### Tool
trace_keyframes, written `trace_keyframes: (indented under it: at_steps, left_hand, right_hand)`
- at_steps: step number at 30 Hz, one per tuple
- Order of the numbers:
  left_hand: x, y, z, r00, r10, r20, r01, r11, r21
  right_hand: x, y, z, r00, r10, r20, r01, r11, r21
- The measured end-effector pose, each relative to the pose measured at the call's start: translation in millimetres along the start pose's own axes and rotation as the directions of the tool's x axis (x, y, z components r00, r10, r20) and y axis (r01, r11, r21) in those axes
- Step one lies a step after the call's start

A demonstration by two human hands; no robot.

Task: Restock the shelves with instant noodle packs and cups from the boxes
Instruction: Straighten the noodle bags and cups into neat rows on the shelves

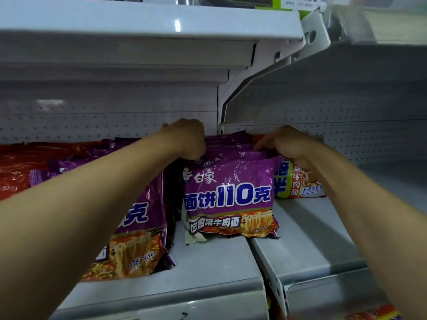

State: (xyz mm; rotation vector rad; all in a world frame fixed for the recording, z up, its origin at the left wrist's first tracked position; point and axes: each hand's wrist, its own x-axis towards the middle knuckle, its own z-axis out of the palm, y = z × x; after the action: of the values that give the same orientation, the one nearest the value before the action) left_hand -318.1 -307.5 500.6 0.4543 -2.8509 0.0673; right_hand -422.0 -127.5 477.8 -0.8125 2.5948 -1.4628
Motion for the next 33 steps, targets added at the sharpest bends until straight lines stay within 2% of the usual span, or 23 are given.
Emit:
trace_keyframes:
  at_steps: [6, 10, 12, 14, 16, 21, 29, 31, 33]
  left_hand:
    - [-7, -6, -1, 0.999, 0.039, -0.008, -0.038, 0.999, 0.039]
    - [-30, -5, -10, 0.984, 0.076, -0.163, -0.066, 0.995, 0.069]
    - [-41, -4, -15, 0.991, 0.093, -0.093, -0.08, 0.988, 0.133]
    - [-50, -4, -13, 0.997, 0.073, 0.039, -0.079, 0.977, 0.197]
    - [-53, -3, -8, 0.995, 0.037, 0.088, -0.057, 0.971, 0.233]
    - [-47, -5, 0, 1.0, 0.002, -0.024, 0.003, 0.977, 0.215]
    - [-57, 1, 8, 0.977, 0.012, -0.214, 0.065, 0.935, 0.349]
    - [-64, 2, 7, 0.969, 0.03, -0.246, 0.063, 0.93, 0.363]
    - [-75, 3, 10, 0.934, 0.121, -0.336, 0.021, 0.92, 0.392]
  right_hand:
    - [-7, 0, 3, 1.0, -0.013, 0.012, 0.013, 0.999, 0.031]
    - [-21, 4, 0, 0.989, -0.129, -0.069, 0.133, 0.99, 0.048]
    - [-30, 7, -1, 0.989, -0.131, -0.072, 0.134, 0.991, 0.031]
    - [-37, 10, -4, 0.995, -0.09, -0.032, 0.087, 0.993, -0.08]
    - [-43, 10, -5, 0.999, -0.034, 0.014, 0.036, 0.986, -0.165]
    - [-44, 11, 2, 0.999, -0.03, 0.033, 0.035, 0.989, -0.14]
    - [-45, 20, 12, 0.971, -0.1, -0.218, 0.08, 0.992, -0.102]
    - [-49, 23, 9, 0.98, -0.063, -0.186, 0.052, 0.997, -0.065]
    - [-57, 27, 3, 0.993, 0.006, -0.12, -0.009, 0.999, -0.032]
